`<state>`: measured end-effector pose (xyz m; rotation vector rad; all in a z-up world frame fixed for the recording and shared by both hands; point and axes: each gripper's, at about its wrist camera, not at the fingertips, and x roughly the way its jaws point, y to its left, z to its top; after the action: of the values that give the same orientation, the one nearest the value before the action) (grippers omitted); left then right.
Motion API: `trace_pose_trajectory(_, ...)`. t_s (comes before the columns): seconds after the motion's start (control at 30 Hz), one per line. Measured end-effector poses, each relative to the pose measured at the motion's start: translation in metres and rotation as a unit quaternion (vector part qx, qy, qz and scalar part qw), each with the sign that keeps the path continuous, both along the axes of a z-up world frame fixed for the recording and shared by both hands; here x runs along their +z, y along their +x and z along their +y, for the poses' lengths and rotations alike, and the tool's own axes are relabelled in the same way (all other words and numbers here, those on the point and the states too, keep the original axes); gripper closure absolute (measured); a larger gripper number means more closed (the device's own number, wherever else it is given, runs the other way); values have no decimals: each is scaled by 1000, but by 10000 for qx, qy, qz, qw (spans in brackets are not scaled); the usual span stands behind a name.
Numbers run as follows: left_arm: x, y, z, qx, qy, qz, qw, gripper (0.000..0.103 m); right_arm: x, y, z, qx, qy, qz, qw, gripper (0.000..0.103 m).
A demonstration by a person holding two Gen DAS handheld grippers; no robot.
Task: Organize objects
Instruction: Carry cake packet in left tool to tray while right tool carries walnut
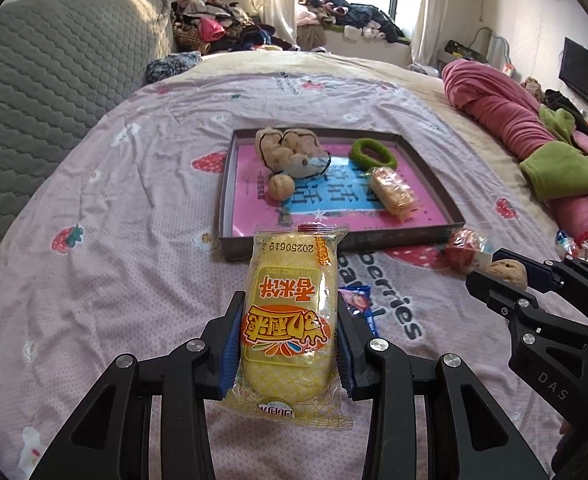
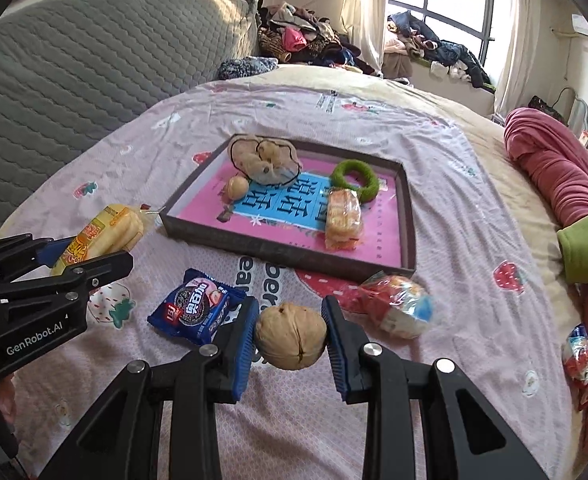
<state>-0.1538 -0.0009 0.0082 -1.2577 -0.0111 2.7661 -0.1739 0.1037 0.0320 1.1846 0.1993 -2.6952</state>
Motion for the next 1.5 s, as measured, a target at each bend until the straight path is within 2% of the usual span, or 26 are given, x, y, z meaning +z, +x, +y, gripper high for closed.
trace_pose_trajectory(0.8, 59, -14, 32, -224, -174, 429, 9987, 62, 59, -7, 24, -100, -38, 551, 9984, 70)
trace_pose_trajectory(1.5, 99, -92, 48, -319, -139, 802, 9962, 62, 106, -75, 33, -186, 32, 1047, 9943, 70)
